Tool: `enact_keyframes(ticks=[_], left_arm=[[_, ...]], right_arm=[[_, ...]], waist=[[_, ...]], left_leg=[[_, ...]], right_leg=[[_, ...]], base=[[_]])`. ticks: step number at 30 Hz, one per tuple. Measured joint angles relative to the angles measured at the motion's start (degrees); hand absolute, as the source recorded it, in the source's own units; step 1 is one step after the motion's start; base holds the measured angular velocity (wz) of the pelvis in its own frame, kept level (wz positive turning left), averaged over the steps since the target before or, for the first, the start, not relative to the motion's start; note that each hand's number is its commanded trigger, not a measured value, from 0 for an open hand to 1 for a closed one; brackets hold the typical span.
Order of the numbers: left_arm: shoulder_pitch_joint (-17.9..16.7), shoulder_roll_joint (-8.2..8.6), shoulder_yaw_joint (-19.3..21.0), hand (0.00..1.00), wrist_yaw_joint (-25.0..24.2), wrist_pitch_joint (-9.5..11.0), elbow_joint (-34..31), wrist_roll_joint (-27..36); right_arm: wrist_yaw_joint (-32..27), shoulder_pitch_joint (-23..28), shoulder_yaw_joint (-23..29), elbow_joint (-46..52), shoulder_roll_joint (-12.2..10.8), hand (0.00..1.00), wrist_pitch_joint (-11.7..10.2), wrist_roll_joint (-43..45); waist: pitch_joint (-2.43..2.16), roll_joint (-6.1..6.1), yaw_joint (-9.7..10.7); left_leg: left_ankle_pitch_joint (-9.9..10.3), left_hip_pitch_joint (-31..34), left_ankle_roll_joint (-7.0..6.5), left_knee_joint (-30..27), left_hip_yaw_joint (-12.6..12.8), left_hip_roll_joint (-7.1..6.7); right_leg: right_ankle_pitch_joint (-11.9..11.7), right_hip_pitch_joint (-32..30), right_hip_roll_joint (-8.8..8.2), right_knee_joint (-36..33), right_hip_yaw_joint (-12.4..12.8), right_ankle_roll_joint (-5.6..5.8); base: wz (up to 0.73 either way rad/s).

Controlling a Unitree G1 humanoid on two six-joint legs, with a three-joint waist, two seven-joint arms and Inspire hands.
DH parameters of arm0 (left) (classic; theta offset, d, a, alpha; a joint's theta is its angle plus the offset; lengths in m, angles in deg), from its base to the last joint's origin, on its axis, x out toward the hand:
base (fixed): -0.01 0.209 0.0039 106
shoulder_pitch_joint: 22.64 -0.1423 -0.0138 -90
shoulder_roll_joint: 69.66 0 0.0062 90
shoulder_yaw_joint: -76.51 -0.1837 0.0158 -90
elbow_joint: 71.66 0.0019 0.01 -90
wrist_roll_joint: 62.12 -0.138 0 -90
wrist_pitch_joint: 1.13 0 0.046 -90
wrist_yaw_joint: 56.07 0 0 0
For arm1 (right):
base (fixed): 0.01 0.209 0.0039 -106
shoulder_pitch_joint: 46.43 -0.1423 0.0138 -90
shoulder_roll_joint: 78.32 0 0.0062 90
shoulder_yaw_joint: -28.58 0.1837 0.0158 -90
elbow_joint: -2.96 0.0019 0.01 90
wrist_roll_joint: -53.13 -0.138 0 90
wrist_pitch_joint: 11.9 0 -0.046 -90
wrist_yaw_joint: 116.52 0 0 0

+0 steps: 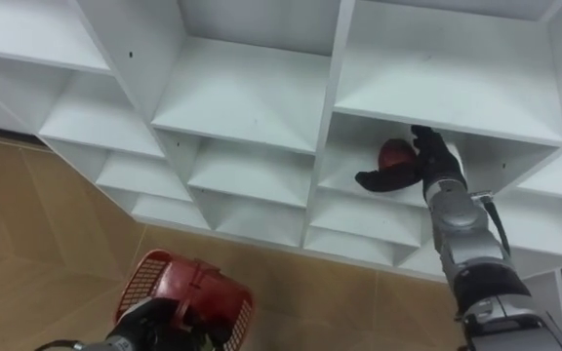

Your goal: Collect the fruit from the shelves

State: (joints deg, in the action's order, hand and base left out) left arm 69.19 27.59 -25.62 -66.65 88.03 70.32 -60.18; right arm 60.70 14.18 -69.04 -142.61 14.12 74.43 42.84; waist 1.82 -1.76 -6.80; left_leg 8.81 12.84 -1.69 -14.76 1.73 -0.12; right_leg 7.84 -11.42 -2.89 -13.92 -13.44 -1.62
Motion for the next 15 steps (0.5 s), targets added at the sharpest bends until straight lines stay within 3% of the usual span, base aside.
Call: enact_keyframes(ticks=[6, 15], left_arm=[[0.83, 0.15, -1.73, 1.00, -0.17, -0.01, 0.00, 1.30], [1.46, 0.22, -3.66, 1.00, -0.20, 0.00, 0.01, 3.15]], right_arm=[[-0.10, -0.75, -0.02, 0.00, -0.21, 0.00, 0.01, -0.84], [-0.30, -0.85, -0.21, -0.46, -0.21, 0.00, 0.03, -0.94]], waist=[[0.46, -0.75, -0.09], [0.47, -0.78, -0.18]], left_leg=[[-0.02, 0.74, -0.02, -0.03, 0.01, -0.01], [-0.01, 0.92, -0.02, 0.01, 0.57, 0.12]], right_leg=[[0.00, -0.97, -0.01, -0.19, 0.32, 0.01], [0.01, -1.69, 0.01, -0.82, 0.71, 0.01]], base=[[-0.02], [-0.02]])
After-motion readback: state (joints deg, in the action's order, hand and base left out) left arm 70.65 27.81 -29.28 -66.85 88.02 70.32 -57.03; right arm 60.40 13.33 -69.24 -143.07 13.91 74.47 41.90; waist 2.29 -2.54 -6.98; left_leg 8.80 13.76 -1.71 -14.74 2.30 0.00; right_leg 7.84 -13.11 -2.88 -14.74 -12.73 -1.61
